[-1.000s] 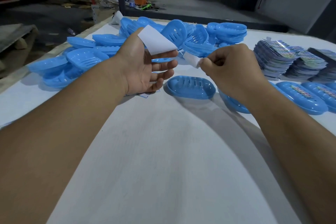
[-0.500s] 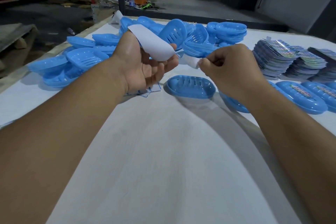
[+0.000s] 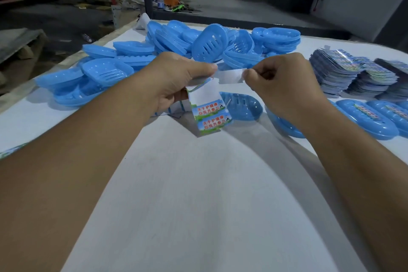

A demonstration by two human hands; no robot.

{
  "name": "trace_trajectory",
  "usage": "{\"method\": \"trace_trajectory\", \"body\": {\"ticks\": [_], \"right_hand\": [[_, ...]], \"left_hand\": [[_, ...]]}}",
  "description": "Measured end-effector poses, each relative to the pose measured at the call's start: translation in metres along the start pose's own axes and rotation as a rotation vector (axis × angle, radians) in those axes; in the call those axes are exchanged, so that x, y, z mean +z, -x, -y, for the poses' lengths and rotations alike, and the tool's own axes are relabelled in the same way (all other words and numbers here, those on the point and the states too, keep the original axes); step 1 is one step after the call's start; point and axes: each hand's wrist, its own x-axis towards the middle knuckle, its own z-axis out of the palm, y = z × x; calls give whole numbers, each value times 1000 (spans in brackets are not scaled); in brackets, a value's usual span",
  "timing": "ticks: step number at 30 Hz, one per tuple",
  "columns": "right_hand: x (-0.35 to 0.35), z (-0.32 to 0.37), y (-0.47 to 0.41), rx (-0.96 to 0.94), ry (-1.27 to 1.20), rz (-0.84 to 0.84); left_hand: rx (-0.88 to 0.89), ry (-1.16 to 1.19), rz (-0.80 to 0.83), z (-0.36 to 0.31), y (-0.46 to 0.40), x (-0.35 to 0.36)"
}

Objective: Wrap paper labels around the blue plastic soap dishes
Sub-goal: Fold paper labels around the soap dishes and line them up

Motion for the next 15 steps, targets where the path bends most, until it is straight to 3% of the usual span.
{"method": "trace_trajectory", "body": {"ticks": [8, 15], "right_hand": [[-4, 0, -1, -3, 24, -47], [-1, -1, 1, 12, 25, -10]], "left_hand": [[22, -122, 102, -3, 7, -2], [94, -304, 18, 1, 3, 0]]}}
